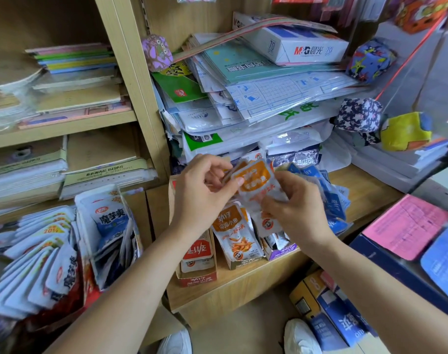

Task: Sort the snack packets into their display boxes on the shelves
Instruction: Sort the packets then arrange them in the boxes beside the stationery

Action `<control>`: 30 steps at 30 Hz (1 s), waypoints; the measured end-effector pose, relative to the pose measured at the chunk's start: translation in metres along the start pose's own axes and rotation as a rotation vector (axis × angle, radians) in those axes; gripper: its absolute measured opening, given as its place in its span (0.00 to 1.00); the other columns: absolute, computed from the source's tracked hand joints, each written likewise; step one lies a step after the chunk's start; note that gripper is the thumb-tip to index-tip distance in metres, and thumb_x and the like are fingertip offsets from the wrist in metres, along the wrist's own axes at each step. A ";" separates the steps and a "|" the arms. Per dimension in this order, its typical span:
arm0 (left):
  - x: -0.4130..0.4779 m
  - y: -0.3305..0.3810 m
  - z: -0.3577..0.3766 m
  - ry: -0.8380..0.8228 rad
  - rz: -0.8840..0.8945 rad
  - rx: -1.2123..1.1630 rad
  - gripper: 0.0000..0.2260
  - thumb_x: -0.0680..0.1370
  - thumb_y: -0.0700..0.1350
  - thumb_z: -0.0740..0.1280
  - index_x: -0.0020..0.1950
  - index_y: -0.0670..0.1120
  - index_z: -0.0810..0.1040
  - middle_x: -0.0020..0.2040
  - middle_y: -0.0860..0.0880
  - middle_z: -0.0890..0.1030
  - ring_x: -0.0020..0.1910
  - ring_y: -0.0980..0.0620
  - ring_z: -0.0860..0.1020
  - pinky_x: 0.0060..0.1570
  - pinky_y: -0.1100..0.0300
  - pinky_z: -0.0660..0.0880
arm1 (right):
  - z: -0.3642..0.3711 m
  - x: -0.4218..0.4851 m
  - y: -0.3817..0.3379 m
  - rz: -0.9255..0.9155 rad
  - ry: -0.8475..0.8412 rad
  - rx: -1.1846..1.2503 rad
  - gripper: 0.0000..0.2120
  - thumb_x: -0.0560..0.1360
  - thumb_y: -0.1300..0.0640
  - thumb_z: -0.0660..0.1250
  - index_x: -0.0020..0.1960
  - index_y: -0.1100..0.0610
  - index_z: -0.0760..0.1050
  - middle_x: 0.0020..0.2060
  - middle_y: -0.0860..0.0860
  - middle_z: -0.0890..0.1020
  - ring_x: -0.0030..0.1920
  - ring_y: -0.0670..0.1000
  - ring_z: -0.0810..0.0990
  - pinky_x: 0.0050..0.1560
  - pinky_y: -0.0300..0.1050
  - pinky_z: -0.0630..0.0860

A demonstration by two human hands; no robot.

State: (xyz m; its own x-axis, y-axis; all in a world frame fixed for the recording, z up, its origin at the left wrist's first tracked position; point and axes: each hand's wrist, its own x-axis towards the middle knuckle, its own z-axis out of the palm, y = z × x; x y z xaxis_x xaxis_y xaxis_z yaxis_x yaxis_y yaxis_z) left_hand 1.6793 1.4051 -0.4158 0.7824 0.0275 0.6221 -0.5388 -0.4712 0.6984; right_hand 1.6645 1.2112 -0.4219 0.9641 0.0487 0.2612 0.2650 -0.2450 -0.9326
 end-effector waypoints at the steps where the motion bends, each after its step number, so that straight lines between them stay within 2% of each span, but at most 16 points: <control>1: -0.001 -0.003 -0.004 -0.003 -0.010 0.048 0.09 0.74 0.45 0.76 0.51 0.49 0.80 0.43 0.55 0.78 0.39 0.54 0.79 0.39 0.63 0.78 | -0.003 0.002 0.003 0.003 0.079 -0.072 0.10 0.74 0.66 0.73 0.52 0.55 0.81 0.44 0.49 0.86 0.43 0.47 0.86 0.42 0.53 0.85; 3: -0.004 -0.016 -0.013 -0.135 -0.031 0.236 0.11 0.75 0.54 0.72 0.54 0.52 0.80 0.44 0.58 0.78 0.42 0.59 0.78 0.42 0.58 0.79 | -0.012 0.006 0.009 0.029 0.169 -0.145 0.10 0.73 0.66 0.72 0.52 0.54 0.80 0.44 0.47 0.85 0.43 0.46 0.85 0.41 0.53 0.84; 5: -0.014 -0.026 -0.019 -0.397 -0.080 0.453 0.21 0.73 0.63 0.66 0.61 0.55 0.80 0.52 0.59 0.80 0.52 0.58 0.75 0.52 0.56 0.77 | -0.019 0.009 0.013 0.045 0.175 -0.175 0.12 0.73 0.66 0.72 0.53 0.54 0.79 0.45 0.46 0.85 0.44 0.45 0.85 0.41 0.53 0.84; 7: -0.029 -0.032 -0.019 -0.584 -0.087 0.538 0.30 0.71 0.69 0.64 0.68 0.55 0.77 0.62 0.59 0.78 0.62 0.56 0.69 0.61 0.53 0.71 | -0.022 0.009 0.017 0.060 0.153 -0.192 0.13 0.73 0.66 0.73 0.55 0.54 0.79 0.46 0.46 0.85 0.45 0.45 0.85 0.42 0.51 0.84; 8: -0.037 -0.034 -0.018 -0.616 -0.073 0.530 0.31 0.71 0.71 0.64 0.68 0.55 0.77 0.65 0.59 0.77 0.64 0.55 0.67 0.64 0.50 0.70 | -0.022 0.008 0.018 0.069 0.142 -0.193 0.14 0.73 0.66 0.73 0.56 0.55 0.79 0.47 0.46 0.85 0.46 0.45 0.85 0.42 0.50 0.84; 10: -0.048 -0.035 -0.018 -0.620 -0.060 0.462 0.25 0.70 0.70 0.65 0.60 0.58 0.80 0.68 0.59 0.76 0.69 0.52 0.64 0.67 0.44 0.68 | -0.021 0.006 0.020 0.082 0.128 -0.189 0.14 0.73 0.65 0.74 0.57 0.55 0.79 0.48 0.46 0.85 0.46 0.44 0.85 0.41 0.47 0.84; 12: -0.055 -0.035 -0.020 -0.657 -0.086 0.382 0.17 0.68 0.68 0.69 0.49 0.60 0.78 0.72 0.60 0.73 0.75 0.50 0.60 0.71 0.39 0.62 | -0.018 0.004 0.021 0.087 0.115 -0.204 0.13 0.73 0.64 0.74 0.57 0.56 0.79 0.48 0.46 0.84 0.46 0.43 0.84 0.39 0.42 0.83; 15: -0.064 -0.038 -0.026 -0.727 -0.030 0.356 0.19 0.65 0.72 0.68 0.44 0.59 0.75 0.76 0.60 0.67 0.80 0.49 0.52 0.73 0.36 0.55 | -0.016 0.002 0.023 0.074 0.095 -0.250 0.14 0.73 0.61 0.74 0.58 0.56 0.79 0.48 0.45 0.84 0.46 0.42 0.83 0.39 0.40 0.81; 18: -0.062 -0.038 -0.024 -0.693 -0.028 0.425 0.20 0.66 0.73 0.66 0.45 0.59 0.73 0.79 0.57 0.64 0.80 0.48 0.50 0.72 0.35 0.52 | -0.013 0.003 0.024 0.063 0.090 -0.266 0.14 0.73 0.60 0.74 0.58 0.56 0.79 0.49 0.45 0.84 0.47 0.41 0.83 0.42 0.40 0.82; 20: -0.058 -0.035 -0.016 -0.647 -0.046 0.496 0.20 0.68 0.72 0.65 0.46 0.59 0.72 0.78 0.57 0.66 0.79 0.48 0.51 0.70 0.39 0.51 | -0.012 0.004 0.024 0.060 0.088 -0.271 0.14 0.74 0.60 0.74 0.59 0.56 0.78 0.49 0.45 0.84 0.48 0.41 0.83 0.42 0.39 0.82; 22: -0.052 -0.034 -0.010 -0.571 -0.029 0.527 0.20 0.69 0.72 0.64 0.48 0.59 0.72 0.69 0.60 0.74 0.75 0.48 0.59 0.65 0.42 0.58 | -0.011 0.005 0.024 0.063 0.086 -0.271 0.15 0.74 0.60 0.74 0.59 0.56 0.78 0.49 0.44 0.84 0.48 0.40 0.83 0.42 0.40 0.83; 24: -0.047 -0.035 -0.011 -0.497 -0.024 0.491 0.21 0.68 0.70 0.67 0.53 0.59 0.73 0.56 0.64 0.75 0.66 0.53 0.65 0.58 0.45 0.63 | -0.011 0.006 0.023 0.072 0.086 -0.268 0.15 0.74 0.60 0.74 0.59 0.56 0.78 0.50 0.45 0.84 0.48 0.41 0.84 0.42 0.42 0.83; 26: -0.045 -0.034 -0.014 -0.522 -0.034 0.470 0.31 0.67 0.67 0.71 0.67 0.58 0.71 0.51 0.64 0.73 0.58 0.58 0.65 0.56 0.49 0.62 | -0.012 0.006 0.023 0.079 0.084 -0.258 0.15 0.74 0.60 0.75 0.59 0.56 0.78 0.50 0.45 0.84 0.48 0.41 0.84 0.42 0.42 0.84; 27: -0.046 -0.033 -0.014 -0.548 -0.034 0.482 0.38 0.67 0.66 0.72 0.75 0.56 0.67 0.51 0.63 0.72 0.56 0.58 0.65 0.55 0.50 0.61 | -0.012 0.006 0.024 0.083 0.081 -0.253 0.14 0.74 0.60 0.75 0.59 0.56 0.79 0.50 0.45 0.84 0.48 0.41 0.84 0.42 0.41 0.84; 29: -0.047 -0.031 -0.012 -0.579 -0.032 0.556 0.46 0.67 0.65 0.68 0.81 0.49 0.58 0.50 0.61 0.70 0.53 0.56 0.65 0.54 0.52 0.59 | -0.012 0.005 0.024 0.094 0.069 -0.243 0.14 0.74 0.60 0.74 0.58 0.55 0.79 0.50 0.45 0.85 0.48 0.41 0.84 0.42 0.40 0.84; 30: -0.049 -0.030 -0.010 -0.590 -0.041 0.598 0.47 0.67 0.65 0.65 0.81 0.47 0.58 0.49 0.61 0.69 0.52 0.55 0.66 0.53 0.52 0.60 | -0.012 0.004 0.024 0.101 0.064 -0.237 0.14 0.74 0.60 0.74 0.59 0.55 0.79 0.50 0.45 0.85 0.48 0.41 0.84 0.42 0.40 0.84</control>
State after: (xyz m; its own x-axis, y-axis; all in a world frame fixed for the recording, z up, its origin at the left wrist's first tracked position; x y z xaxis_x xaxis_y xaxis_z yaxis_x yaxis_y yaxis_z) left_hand 1.6544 1.4269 -0.4633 0.9225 -0.3318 0.1974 -0.3796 -0.8724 0.3079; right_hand 1.6748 1.1942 -0.4399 0.9803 -0.0472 0.1920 0.1484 -0.4661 -0.8722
